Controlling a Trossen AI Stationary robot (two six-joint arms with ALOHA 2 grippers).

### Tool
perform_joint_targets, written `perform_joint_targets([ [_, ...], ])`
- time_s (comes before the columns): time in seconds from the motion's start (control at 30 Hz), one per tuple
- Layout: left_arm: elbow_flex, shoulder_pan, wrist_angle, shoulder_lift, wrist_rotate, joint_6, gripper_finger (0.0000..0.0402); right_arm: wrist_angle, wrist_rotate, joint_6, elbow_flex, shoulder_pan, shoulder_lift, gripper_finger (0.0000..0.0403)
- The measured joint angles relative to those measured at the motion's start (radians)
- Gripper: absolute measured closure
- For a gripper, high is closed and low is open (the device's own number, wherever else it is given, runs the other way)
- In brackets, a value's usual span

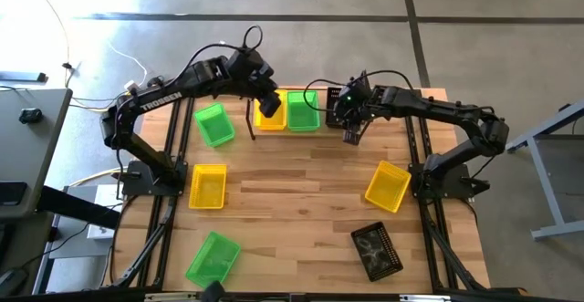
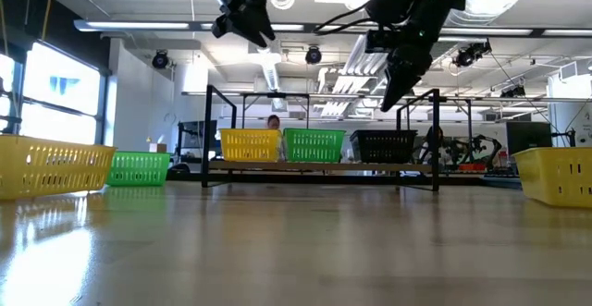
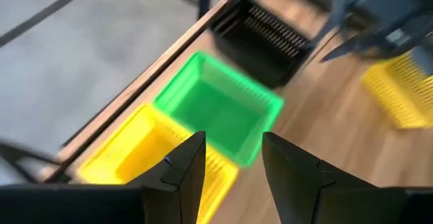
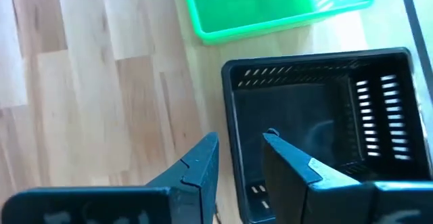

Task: Stack baskets on shelf by color
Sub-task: Stack the left yellow bin on the other yellow bin on the shelf

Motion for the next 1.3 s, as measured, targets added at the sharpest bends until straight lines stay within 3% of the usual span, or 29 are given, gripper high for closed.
perform_joint_targets([
  [0.3, 0.000, -0.021, -0.271, -0.030, -0.058, 0.049, 0.0267, -0.015, -0.003, 0.029, 0.001, 0.022, 0.000, 0.0307],
  [0.57, -0.012, -0.123, -0.414, -0.057, -0.062, 0.049, 0.0267, 0.045, -0.002, 0.118, 0.001, 0.082, 0.000, 0.0307],
  [1.3, -0.453, -0.516, -0.410, -0.414, 0.058, -0.102, 0.0267, 0.075, 0.182, 0.495, 0.001, 0.287, 0.000, 0.0307],
])
